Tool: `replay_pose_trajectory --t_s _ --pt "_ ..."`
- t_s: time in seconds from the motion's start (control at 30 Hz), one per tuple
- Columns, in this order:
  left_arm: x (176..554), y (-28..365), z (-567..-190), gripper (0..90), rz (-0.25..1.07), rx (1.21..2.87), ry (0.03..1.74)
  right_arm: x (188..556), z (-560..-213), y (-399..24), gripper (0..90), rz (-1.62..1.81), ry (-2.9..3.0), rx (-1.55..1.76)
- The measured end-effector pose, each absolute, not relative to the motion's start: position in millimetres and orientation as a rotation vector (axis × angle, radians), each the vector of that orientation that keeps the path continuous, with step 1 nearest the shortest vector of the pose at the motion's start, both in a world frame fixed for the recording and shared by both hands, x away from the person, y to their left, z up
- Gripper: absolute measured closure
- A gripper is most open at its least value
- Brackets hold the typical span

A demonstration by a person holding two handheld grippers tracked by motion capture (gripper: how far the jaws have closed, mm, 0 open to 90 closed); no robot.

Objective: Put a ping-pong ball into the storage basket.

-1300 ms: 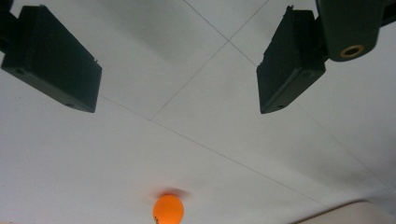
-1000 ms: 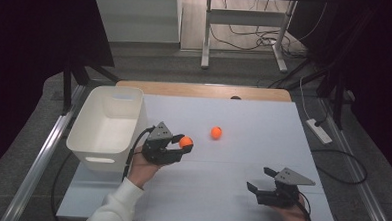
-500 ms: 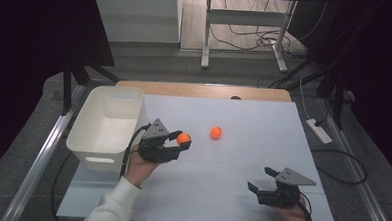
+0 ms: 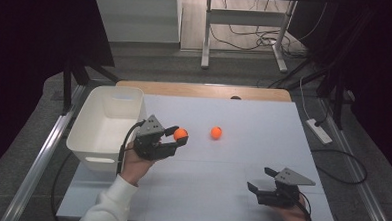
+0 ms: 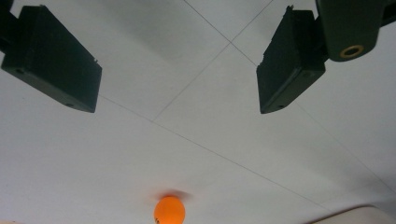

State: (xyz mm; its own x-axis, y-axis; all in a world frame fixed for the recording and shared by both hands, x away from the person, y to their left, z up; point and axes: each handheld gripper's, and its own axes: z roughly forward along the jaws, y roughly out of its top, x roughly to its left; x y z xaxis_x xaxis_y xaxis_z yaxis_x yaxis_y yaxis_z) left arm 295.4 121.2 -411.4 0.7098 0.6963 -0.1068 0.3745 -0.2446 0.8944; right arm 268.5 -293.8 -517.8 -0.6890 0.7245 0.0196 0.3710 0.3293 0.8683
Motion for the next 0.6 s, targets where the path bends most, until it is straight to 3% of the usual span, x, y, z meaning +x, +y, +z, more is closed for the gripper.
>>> replay_pose_trajectory --t_s 0.6 --pt "292.1 140.7 -387.8 50.9 0.454 1.824 0.854 267.9 -517.2 -293.4 13.8 1.302 2.223 0.963"
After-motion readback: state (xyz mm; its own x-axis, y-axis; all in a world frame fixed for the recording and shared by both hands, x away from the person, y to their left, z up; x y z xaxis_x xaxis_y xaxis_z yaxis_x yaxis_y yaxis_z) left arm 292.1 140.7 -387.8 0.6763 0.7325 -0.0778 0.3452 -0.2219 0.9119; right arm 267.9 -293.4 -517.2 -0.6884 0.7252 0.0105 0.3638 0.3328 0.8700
